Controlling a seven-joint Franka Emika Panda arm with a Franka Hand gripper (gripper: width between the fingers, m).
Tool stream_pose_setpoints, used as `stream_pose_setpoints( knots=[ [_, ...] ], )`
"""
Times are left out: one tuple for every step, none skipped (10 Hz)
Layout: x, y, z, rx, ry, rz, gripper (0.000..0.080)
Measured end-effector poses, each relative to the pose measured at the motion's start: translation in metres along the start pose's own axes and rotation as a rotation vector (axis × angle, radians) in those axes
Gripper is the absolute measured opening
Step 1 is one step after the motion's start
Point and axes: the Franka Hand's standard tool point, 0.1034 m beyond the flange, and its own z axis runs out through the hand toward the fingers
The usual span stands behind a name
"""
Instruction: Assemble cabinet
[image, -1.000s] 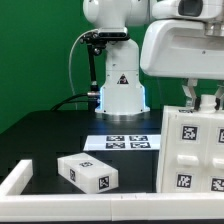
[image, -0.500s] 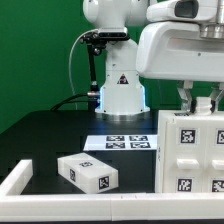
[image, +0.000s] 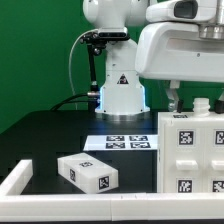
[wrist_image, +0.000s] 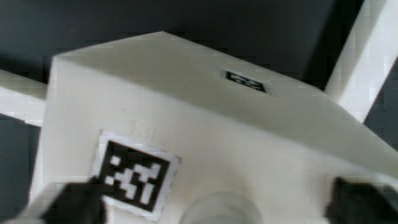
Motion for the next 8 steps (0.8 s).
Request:
stream_pose_setpoints(
  knots=[
    [-0.004, -0.001, -0.009, -0.004, -0.017, 0.029, 0.0715],
    [-0.010, 0.002, -0.023, 0.004, -0.013, 0.032, 0.0782],
    [-0.022, 0.012, -0.030, 0.015, -0.013, 0.015, 0.0794],
    [-0.037, 0.029, -0.029, 0.027, -0.036, 0.037, 0.0794],
    [-0.051, 0.049, -0.022, 0.046, -0.080, 0.063, 0.0797],
    [-0.058, 0.065, -0.012, 0.045, -0.080, 0.039, 0.0797],
    [-0.066, 0.079, 0.000, 0.045, -0.061, 0.015, 0.0797],
    [-0.073, 0.092, 0.014, 0.032, -0.046, 0.005, 0.0797]
  ],
)
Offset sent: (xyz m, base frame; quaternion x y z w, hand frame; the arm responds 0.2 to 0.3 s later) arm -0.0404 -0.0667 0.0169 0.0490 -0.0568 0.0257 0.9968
